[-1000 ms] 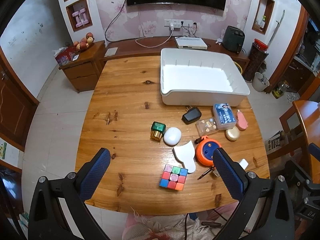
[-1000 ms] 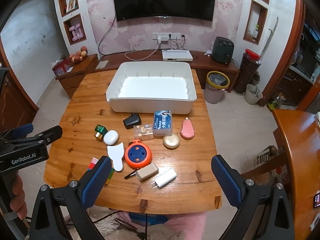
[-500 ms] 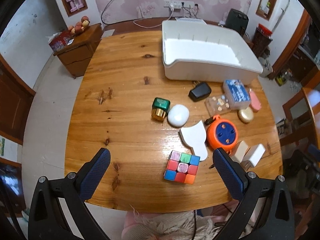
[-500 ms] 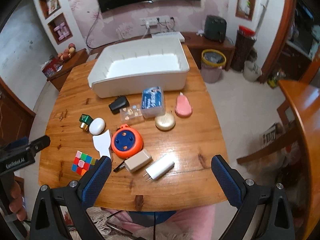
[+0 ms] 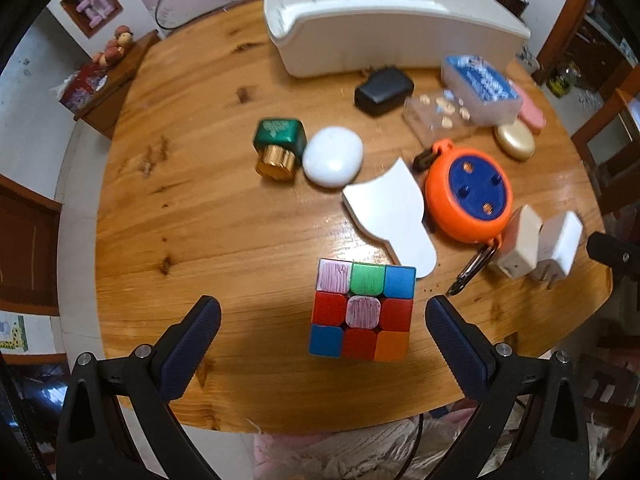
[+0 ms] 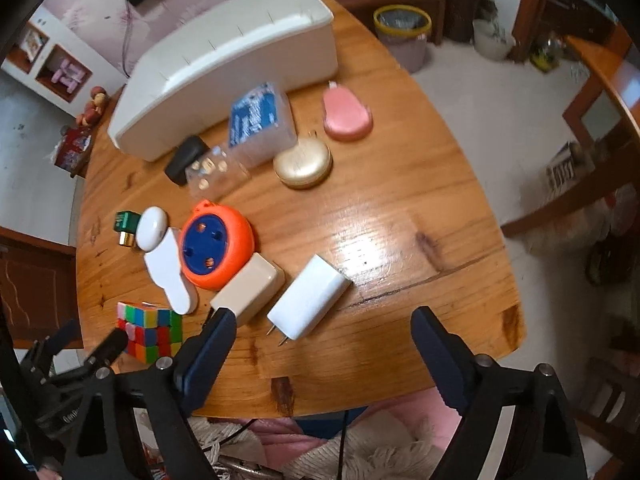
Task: Organize rigid objects
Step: 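Grasp the Rubik's cube with the left tool while the right tool grasps the white charger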
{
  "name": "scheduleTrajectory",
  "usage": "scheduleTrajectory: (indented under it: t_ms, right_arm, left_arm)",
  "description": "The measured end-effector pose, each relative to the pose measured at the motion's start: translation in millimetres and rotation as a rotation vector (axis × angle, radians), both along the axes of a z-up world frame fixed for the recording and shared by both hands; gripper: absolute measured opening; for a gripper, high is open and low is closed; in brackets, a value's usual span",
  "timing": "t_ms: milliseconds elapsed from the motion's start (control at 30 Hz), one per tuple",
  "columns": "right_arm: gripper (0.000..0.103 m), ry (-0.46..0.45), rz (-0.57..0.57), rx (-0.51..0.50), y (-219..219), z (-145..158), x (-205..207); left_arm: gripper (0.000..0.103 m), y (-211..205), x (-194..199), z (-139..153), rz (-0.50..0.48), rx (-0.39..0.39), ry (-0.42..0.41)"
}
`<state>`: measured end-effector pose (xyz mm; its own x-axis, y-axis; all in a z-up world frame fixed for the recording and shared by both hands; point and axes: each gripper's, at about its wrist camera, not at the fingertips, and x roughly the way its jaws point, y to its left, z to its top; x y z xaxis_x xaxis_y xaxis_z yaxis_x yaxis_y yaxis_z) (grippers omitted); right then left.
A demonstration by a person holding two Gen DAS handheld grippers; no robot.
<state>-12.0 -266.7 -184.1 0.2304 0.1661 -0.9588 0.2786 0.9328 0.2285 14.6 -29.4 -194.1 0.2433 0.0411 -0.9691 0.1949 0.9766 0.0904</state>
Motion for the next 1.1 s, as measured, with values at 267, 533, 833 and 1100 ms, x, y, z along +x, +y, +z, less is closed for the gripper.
scheduleTrajectory:
  t_ms: [267, 533, 833, 1100]
  right_arm:
    - [0.084, 0.075, -0.056, 0.045, 0, -26, 13]
    - [0.079, 0.140, -0.067, 0.034, 5, -50, 24]
    - [0.068, 0.157, -0.069, 0.041, 7, -72, 36]
    - [0.044, 0.132, -0.028, 0.049, 17, -72, 38]
  left_arm:
    - [0.102, 3, 11, -23, -0.016, -0.010, 0.043]
    - [0.101, 2, 17, -39, -0.040, -0.018, 0.076]
    - [0.086, 10, 27, -61, -0.047, -0.056, 0.148]
    - [0.059, 11, 18, -66, -0.087, -0.070, 0.140]
